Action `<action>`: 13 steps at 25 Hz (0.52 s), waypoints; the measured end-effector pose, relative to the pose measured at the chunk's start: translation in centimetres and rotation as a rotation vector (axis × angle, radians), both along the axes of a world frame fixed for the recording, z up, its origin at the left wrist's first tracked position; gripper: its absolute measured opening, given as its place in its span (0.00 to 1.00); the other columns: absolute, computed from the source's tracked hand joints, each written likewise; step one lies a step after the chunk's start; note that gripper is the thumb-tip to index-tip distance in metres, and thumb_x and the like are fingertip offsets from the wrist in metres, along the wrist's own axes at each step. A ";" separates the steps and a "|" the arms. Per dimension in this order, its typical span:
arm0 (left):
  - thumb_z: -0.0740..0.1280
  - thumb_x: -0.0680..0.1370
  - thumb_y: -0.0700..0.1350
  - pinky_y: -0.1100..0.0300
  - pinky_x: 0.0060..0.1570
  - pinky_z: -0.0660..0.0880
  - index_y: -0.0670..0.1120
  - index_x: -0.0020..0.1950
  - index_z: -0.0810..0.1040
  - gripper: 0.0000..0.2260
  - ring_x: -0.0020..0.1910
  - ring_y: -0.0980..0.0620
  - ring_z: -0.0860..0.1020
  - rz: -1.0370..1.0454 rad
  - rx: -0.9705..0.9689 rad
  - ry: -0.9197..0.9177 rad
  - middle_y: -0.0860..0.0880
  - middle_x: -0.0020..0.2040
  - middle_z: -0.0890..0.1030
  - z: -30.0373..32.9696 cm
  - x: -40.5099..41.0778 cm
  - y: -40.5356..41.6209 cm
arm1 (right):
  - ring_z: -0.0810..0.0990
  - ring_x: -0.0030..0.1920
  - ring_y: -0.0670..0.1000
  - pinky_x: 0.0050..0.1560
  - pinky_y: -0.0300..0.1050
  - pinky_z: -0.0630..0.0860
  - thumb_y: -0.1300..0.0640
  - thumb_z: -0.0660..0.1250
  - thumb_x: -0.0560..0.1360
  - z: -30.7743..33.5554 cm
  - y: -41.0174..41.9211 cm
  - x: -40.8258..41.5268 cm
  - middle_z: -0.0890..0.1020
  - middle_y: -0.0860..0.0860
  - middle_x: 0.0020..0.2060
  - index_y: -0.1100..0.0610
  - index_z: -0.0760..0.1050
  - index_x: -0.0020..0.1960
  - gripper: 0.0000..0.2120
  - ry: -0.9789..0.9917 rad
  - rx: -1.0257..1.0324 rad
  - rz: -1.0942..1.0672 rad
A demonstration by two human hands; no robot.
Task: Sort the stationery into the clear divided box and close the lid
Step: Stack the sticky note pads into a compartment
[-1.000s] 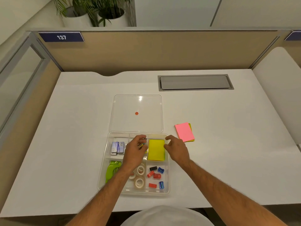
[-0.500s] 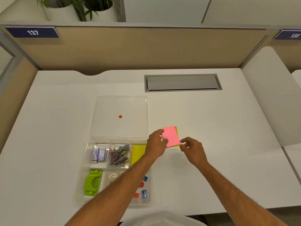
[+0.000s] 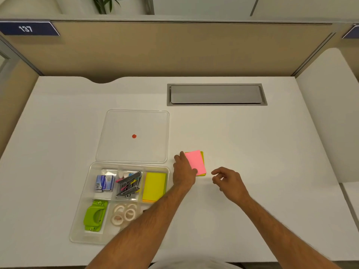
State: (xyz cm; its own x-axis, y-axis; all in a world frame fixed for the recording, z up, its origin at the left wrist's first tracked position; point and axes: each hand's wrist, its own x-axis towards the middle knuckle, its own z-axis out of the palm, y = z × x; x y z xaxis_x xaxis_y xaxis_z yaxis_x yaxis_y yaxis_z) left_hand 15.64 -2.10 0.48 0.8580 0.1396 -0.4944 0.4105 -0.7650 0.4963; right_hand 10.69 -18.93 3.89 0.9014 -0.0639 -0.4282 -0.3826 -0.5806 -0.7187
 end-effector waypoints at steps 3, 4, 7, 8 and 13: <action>0.74 0.74 0.43 0.49 0.56 0.75 0.44 0.77 0.52 0.40 0.64 0.41 0.72 0.040 -0.012 0.031 0.42 0.69 0.65 -0.4 0.0 -0.3 | 0.79 0.37 0.51 0.43 0.56 0.81 0.59 0.68 0.73 -0.3 -1.0 0.0 0.82 0.49 0.37 0.48 0.80 0.47 0.07 0.014 0.004 -0.019; 0.74 0.74 0.42 0.49 0.56 0.75 0.44 0.78 0.51 0.41 0.64 0.41 0.72 0.058 -0.027 0.035 0.42 0.69 0.65 -0.4 -0.1 -0.3 | 0.80 0.37 0.52 0.43 0.57 0.81 0.59 0.68 0.73 -0.3 -1.1 0.0 0.82 0.49 0.37 0.48 0.80 0.47 0.07 0.016 0.003 -0.019; 0.73 0.74 0.40 0.49 0.58 0.73 0.45 0.76 0.55 0.37 0.64 0.41 0.73 0.089 -0.054 0.002 0.42 0.68 0.69 -0.7 0.1 -0.3 | 0.80 0.35 0.52 0.42 0.56 0.81 0.59 0.67 0.73 -0.4 -1.4 0.3 0.82 0.49 0.37 0.48 0.80 0.46 0.07 0.016 0.012 -0.018; 0.72 0.74 0.39 0.49 0.57 0.74 0.45 0.74 0.58 0.34 0.63 0.41 0.74 0.100 -0.072 -0.018 0.43 0.66 0.71 -0.8 0.1 -0.3 | 0.80 0.35 0.52 0.42 0.56 0.81 0.59 0.67 0.73 -0.6 -1.4 0.4 0.82 0.49 0.37 0.48 0.81 0.46 0.07 0.012 0.015 -0.021; 0.70 0.73 0.37 0.54 0.46 0.77 0.46 0.60 0.73 0.17 0.52 0.45 0.79 0.194 -0.192 -0.084 0.45 0.55 0.79 -0.1 -0.4 0.3 | 0.81 0.37 0.53 0.44 0.56 0.81 0.58 0.67 0.72 -1.3 -1.4 1.3 0.83 0.50 0.38 0.49 0.80 0.46 0.06 0.031 0.012 -0.088</action>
